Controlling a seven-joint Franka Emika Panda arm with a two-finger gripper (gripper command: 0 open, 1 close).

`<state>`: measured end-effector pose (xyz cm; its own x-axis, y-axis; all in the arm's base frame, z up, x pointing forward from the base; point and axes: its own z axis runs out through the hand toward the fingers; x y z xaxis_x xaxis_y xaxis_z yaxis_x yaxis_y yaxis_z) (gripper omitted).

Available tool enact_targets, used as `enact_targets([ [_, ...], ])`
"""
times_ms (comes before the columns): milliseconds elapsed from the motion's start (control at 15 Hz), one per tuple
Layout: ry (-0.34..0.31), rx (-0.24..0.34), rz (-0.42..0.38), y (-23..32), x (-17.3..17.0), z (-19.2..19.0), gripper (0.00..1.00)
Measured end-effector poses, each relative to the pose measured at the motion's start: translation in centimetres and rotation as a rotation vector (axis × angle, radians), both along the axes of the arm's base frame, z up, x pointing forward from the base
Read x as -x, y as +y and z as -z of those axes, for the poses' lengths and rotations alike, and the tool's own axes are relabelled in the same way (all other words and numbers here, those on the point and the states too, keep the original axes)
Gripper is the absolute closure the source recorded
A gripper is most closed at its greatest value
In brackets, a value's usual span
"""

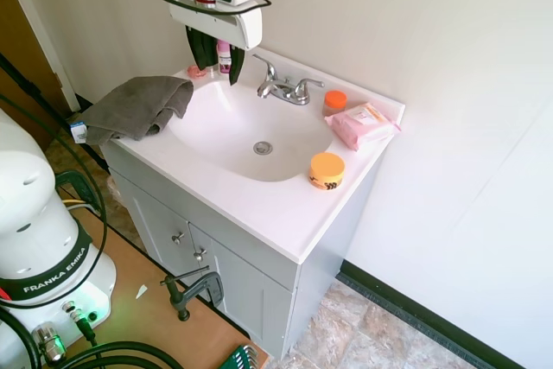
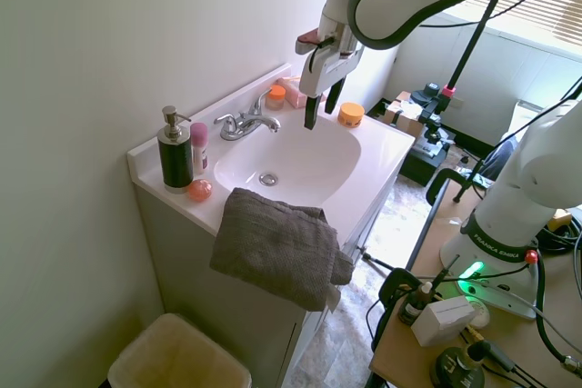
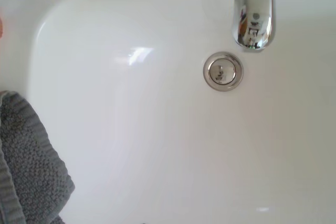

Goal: Clean the sink

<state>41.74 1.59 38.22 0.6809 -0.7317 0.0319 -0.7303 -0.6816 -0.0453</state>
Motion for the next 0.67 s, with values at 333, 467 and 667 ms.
enact_targets([
  [333, -0.029, -0.005, 0.010, 3.7, 0.9, 2.3, 0.00],
  [467, -0.067, -0.012, -0.024, 8.3, 2.8, 4.0, 0.00],
  [667, -0.136, -0.023, -0.063, 14.0, 5.2, 5.4, 0.00],
])
